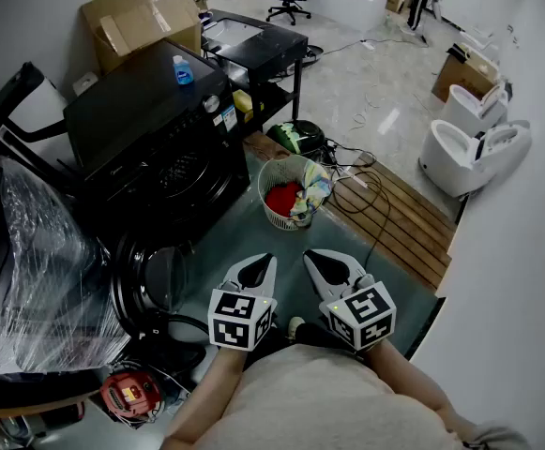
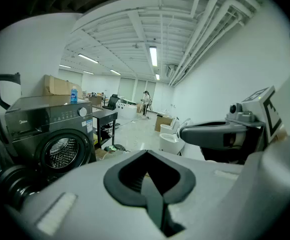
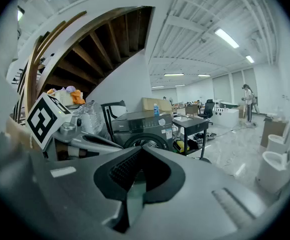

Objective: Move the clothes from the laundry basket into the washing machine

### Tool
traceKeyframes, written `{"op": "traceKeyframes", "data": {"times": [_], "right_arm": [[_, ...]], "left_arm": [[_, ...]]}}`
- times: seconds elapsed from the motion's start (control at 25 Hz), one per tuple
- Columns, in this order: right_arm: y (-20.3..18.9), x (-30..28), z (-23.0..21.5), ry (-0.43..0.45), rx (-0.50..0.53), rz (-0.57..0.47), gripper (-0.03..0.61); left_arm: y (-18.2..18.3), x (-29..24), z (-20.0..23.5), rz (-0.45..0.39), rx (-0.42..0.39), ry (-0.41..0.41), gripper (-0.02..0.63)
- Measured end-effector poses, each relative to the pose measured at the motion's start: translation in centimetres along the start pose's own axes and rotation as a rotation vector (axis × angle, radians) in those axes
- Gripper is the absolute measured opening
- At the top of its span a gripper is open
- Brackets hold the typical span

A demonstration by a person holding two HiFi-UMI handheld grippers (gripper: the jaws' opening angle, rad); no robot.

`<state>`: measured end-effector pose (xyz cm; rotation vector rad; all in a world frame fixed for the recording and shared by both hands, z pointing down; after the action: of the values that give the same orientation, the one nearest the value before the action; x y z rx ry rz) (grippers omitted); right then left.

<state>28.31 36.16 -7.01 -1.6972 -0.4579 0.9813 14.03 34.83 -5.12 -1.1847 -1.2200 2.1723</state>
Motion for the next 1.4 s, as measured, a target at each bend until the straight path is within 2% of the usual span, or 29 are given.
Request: {"op": "traceKeyframes", "data": {"times": [0.12, 0.36, 0.52, 0.68, 1.0, 1.2, 1.4], "right_arm": [[0.1, 0.2, -0.1, 0.004, 0.034, 0.005, 0.026], [-0.1, 0.8, -1.2, -0.012, 0.035, 0.012, 0.026], [-0.8, 1.6, -1.9, -0.038, -0.02, -0.006, 0.028], [-2.0, 2.3, -2.1, -0.01, -0.072, 0.001, 0.028], [-2.2, -1.4, -3.3, 0.043, -0.12, 0.05, 0.028], [-0.9, -6.2, -5.9, -0.004, -0.112, 0.064, 0.028], [2.1, -11.1, -9.9, -0.079, -0.122, 0.037, 0.028]], "left_arm": [[0.0, -0.2, -0.1, -0.004, -0.001, 0.008, 0.11], [-0.1, -0.7, -0.6, -0.017, 0.003, 0.022, 0.109], [-0.4, -0.5, -1.0, -0.048, 0.013, 0.04, 0.109], [-1.1, -0.3, -1.0, -0.046, 0.038, 0.056, 0.109], [-1.4, -1.7, 2.5, 0.007, 0.084, 0.089, 0.109], [0.3, -5.3, 6.2, 0.041, 0.097, 0.056, 0.109], [4.3, -9.7, 10.4, 0.064, 0.053, -0.011, 0.109]]}}
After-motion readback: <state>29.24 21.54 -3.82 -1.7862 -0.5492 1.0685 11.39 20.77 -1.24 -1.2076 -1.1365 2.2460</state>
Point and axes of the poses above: the fingertips, and each gripper's own axes: x backward along the fingers, z to its left, y out of its top, the point moved 7 cm from there along x, backward along the fingers, and after that the axes turned 4 degrees about x, right-handed, at the moved point
